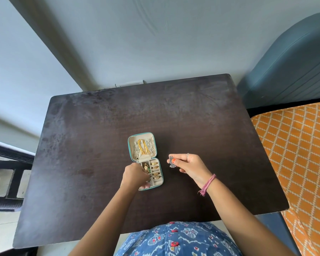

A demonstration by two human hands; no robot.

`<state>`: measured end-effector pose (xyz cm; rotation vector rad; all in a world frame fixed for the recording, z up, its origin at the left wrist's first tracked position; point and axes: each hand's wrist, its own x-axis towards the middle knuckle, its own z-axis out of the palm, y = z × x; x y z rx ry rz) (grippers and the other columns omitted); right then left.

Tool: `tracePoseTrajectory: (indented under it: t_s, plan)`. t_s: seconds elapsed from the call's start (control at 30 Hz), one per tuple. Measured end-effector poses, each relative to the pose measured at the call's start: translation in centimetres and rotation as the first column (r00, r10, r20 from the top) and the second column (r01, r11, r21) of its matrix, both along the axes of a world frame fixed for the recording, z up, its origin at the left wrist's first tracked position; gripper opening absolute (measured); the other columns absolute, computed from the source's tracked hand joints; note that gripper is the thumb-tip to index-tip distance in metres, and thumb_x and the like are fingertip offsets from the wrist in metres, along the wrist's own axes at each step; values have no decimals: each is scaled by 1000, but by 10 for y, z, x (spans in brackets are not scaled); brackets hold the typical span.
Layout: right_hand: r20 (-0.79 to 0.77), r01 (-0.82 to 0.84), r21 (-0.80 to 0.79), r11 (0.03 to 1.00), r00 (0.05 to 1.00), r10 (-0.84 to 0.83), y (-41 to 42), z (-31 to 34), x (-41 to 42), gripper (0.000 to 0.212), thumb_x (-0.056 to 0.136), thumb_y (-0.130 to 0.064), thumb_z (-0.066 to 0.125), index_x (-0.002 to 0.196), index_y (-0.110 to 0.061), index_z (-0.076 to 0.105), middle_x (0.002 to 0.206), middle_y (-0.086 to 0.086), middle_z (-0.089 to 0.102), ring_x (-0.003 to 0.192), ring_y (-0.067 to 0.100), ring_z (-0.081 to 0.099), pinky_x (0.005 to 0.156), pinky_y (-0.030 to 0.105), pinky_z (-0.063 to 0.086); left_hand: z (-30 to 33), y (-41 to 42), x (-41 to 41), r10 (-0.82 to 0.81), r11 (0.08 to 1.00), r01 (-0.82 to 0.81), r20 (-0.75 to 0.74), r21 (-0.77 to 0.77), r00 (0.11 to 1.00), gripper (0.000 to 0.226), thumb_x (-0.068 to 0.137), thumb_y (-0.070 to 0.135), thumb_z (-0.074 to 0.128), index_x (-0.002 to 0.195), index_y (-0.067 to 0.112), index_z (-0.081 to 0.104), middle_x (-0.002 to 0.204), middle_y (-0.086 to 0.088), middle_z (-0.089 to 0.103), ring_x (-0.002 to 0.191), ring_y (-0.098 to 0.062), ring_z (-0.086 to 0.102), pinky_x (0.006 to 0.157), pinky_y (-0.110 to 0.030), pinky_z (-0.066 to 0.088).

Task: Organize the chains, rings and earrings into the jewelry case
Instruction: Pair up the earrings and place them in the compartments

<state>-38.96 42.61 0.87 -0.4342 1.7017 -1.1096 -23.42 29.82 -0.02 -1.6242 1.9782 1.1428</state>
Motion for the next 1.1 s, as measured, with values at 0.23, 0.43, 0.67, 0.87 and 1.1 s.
tracePoseTrajectory:
  t_s: [0.23,0.43,0.67,0.87,1.1]
  plan:
    - [-31,-32,-3,999,999,32,-4,-3,3,26,93,-17,59,117,-23,67,111,-8,69,103,7,63,69,15,48,-10,14,0,-19,1000,19,-31,10,999,23,78,-2,45,72,5,66,49,-6,66,45,-16,67,57,-27,59]
    - [-54,-51,16,999,997,52,-7,-11,11,26,91,-17,61,116,-21,67,108,-3,71,97,14,65,69,18,51,-15,13,8,-138,982,138,9,-126,990,15,77,5,53,69,8,64,53,-6,67,41,-13,65,60,-34,60]
    - [-75,-77,39,996,994,80,-8,-19,24,25,89,-15,64,113,-19,69,98,-6,70,86,12,66,66,15,53,-18,11,21,-245,943,235,-13,-234,969,24,80,24,67,67,10,52,56,-3,66,44,-15,64,55,-35,58]
    - [-96,-112,49,993,989,116,-7,-21,29,24,89,-13,65,112,-16,69,95,-3,70,84,9,67,67,15,54,-3,7,30,29,984,-78,-287,-158,958,30,80,22,75,67,4,55,55,-10,66,38,-13,60,36,-22,46]
    - [-297,-261,113,959,912,283,-19,-25,43,22,85,-19,70,107,-18,73,100,-2,72,91,10,65,84,21,51,-5,-18,70,516,795,-607,-541,12,664,33,82,28,74,67,12,50,44,4,54,40,-8,47,48,-24,42]
